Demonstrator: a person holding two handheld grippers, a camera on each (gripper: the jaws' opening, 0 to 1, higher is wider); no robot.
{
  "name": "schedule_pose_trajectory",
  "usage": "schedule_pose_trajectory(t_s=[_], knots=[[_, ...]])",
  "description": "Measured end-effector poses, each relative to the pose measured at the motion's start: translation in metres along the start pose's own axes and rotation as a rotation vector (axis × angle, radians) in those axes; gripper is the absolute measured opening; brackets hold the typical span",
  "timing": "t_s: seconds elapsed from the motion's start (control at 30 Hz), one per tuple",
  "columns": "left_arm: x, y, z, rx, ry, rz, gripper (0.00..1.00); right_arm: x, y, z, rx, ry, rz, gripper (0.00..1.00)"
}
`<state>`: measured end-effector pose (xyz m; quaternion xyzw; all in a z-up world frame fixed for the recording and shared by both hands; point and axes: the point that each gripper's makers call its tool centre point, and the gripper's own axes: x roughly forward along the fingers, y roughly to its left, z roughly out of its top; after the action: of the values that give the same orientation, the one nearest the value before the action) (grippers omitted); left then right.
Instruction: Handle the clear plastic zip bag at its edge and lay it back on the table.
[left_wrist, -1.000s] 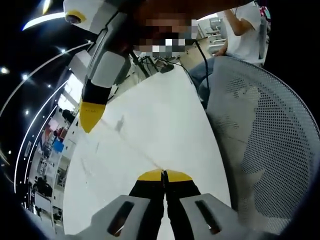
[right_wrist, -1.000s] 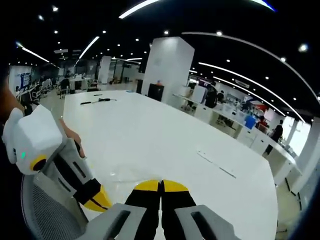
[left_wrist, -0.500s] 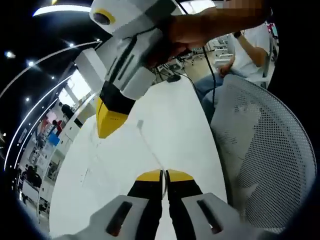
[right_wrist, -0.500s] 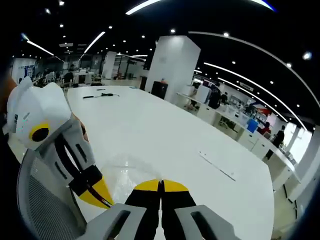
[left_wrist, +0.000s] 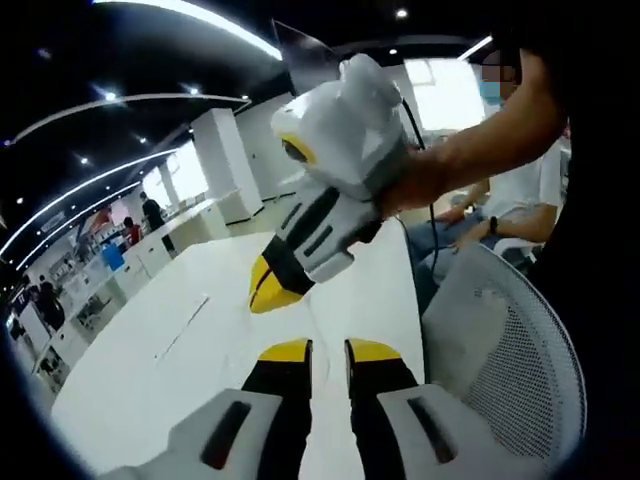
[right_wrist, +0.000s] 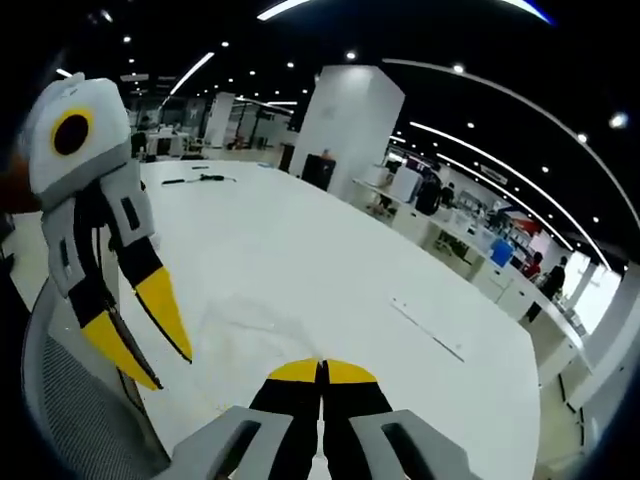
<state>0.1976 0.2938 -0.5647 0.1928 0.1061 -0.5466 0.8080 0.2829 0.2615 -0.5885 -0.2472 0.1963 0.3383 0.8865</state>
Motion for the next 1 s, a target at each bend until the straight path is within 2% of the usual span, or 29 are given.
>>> schedule_pose_trajectory(t_s=[0.13, 0.27, 0.43, 0.6, 0.77, 1.0], knots=[[-0.014, 0.001, -0.003, -0.029, 0.001, 0.031, 0.19, 0.002, -0.005, -0.002, -0.001, 0.001, -0.012, 0.00], [-0.029, 0.001, -0.013, -0.072, -0.001, 0.068, 0.23, 0.006, -0.009, -0.006, -0.012, 0.006, -0.023, 0.00], [-0.048, 0.001, -0.040, -0.124, 0.037, 0.131, 0.28, 0.009, -0.012, -0.012, -0.017, 0.014, -0.041, 0.00], [-0.067, 0.004, -0.066, -0.174, 0.065, 0.212, 0.34, 0.017, -0.010, -0.026, -0.035, 0.034, -0.072, 0.00], [-0.077, 0.001, -0.078, -0.208, 0.064, 0.255, 0.39, 0.020, -0.007, -0.033, -0.036, 0.048, -0.091, 0.00], [-0.083, -0.010, -0.095, -0.248, 0.084, 0.290, 0.45, 0.037, 0.002, -0.050, -0.036, 0.085, -0.097, 0.00]])
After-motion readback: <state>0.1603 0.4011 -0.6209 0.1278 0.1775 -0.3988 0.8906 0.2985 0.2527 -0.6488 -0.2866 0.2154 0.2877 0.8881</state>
